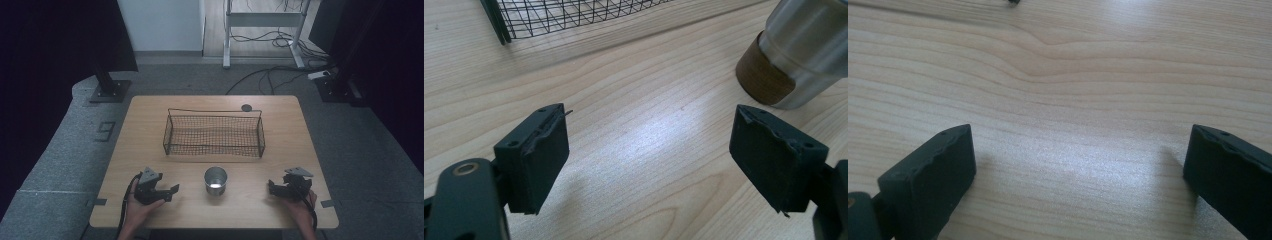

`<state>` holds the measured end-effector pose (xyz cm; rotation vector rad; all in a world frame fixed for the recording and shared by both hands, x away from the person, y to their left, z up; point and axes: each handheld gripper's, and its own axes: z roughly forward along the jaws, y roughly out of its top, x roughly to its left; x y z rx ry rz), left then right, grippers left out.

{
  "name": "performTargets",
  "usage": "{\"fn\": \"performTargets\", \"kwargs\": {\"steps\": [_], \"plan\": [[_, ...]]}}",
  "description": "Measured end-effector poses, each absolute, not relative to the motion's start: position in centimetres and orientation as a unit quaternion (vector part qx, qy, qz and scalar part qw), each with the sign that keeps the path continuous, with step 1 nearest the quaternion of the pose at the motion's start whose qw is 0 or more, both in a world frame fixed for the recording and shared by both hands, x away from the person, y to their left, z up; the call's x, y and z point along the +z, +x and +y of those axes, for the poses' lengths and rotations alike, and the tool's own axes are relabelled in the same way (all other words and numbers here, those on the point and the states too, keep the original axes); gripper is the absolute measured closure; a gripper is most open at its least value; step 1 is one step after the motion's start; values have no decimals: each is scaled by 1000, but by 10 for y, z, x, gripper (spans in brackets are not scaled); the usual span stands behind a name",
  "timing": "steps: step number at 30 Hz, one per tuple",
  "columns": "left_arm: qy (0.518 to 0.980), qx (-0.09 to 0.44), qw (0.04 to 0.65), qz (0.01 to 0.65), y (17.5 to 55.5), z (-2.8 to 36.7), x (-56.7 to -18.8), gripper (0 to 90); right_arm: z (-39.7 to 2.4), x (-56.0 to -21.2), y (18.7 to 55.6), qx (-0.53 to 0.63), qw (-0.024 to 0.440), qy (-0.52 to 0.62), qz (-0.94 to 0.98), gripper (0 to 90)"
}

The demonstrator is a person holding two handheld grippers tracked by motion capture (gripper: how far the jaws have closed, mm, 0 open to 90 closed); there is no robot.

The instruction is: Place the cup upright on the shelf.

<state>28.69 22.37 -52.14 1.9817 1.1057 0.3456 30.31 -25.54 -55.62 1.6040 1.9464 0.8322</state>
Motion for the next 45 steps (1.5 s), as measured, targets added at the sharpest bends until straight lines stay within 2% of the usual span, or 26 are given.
{"fn": "performTargets", "kwargs": {"steps": [9, 21, 30, 45], "plan": [[773, 116, 438, 443, 286, 231, -515, 163, -255, -556, 300, 303, 242, 588, 710, 1], [771, 116, 459, 426, 282, 228, -503, 166, -254, -557, 299, 302, 245, 594, 704, 1], [791, 119, 457, 389, 286, 208, -489, 163, -253, -556, 297, 305, 248, 592, 704, 38], [803, 109, 453, 372, 287, 187, -484, 158, -253, -556, 297, 306, 251, 596, 699, 60]]}}
